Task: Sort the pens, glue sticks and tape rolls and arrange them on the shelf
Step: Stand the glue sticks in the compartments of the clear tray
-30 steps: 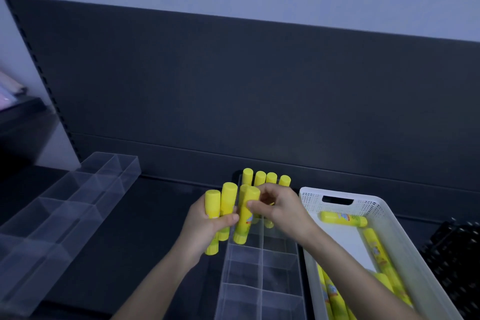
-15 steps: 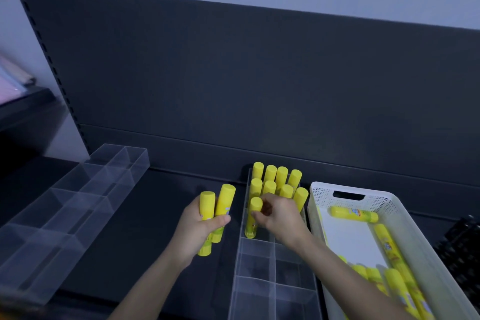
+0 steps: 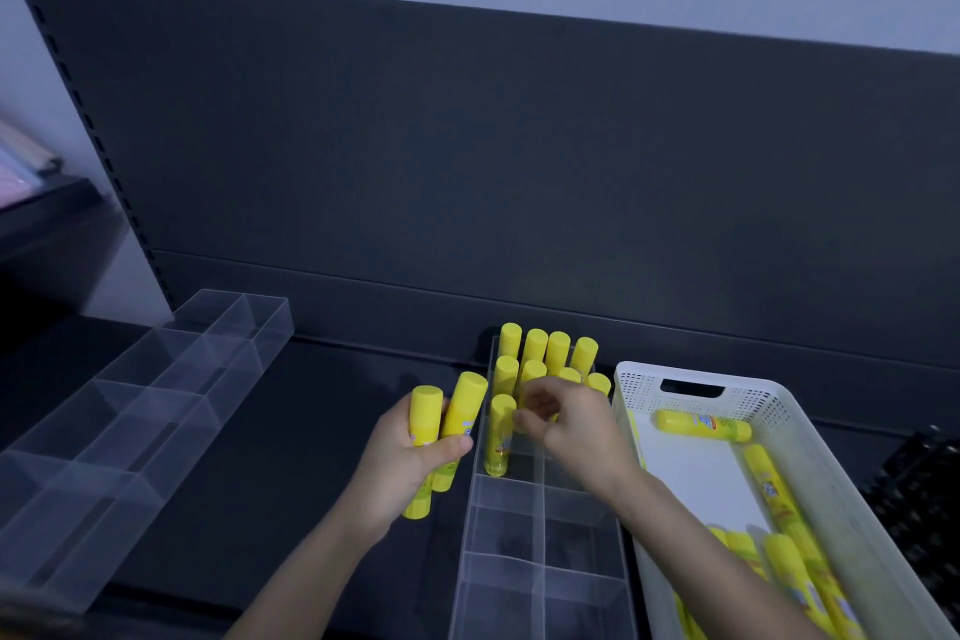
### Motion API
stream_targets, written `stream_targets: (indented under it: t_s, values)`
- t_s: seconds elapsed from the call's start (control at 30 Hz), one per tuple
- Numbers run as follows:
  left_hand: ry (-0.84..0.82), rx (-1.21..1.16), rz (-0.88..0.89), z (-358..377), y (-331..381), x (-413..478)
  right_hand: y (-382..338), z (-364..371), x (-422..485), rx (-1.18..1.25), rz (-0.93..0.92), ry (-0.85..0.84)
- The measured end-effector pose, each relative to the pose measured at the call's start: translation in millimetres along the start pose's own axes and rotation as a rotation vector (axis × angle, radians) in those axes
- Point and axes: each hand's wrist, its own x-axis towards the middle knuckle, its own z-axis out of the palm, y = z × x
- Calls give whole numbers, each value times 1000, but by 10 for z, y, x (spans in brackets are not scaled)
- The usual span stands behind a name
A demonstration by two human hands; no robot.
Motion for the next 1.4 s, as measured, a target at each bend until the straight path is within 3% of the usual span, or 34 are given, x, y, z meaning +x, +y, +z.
stream_targets:
  t_s: [0.07, 0.13, 0.27, 0.37, 0.5, 0.67, 0.77, 1.07, 1.23, 1.33, 1.4]
  values:
    - [-25, 7, 27, 43, 55, -9, -86, -91, -35, 182, -1, 42]
    - [-52, 1, 42, 100, 106, -22, -197, -147, -72, 357, -30, -25]
    - [-133, 49, 75, 196, 177, -61, -248, -164, -108, 415, -65, -125]
    - [-48, 113, 83, 162, 173, -44, -156, -267, -70, 449, -7, -60]
    - [19, 184, 74, 96, 153, -47, 13, -316, 21, 199, 18, -9]
    - [-103, 28, -93, 103, 135, -86, 101, -84, 26, -183, -36, -89]
    - [-166, 18, -87, 66, 122, -130, 111, -32, 4, -218, -29, -98]
    - [-101, 113, 117, 51, 80, -151, 146, -49, -36, -272, -47, -66]
    - [-30, 75, 158, 116, 87, -114, 129, -190, -85, -172, -6, -22]
    - [-10, 48, 199, 230, 120, -82, 30, -303, -206, 62, -40, 86]
    - [-25, 33, 229, 337, 151, -54, -66, -325, -300, 227, -59, 45]
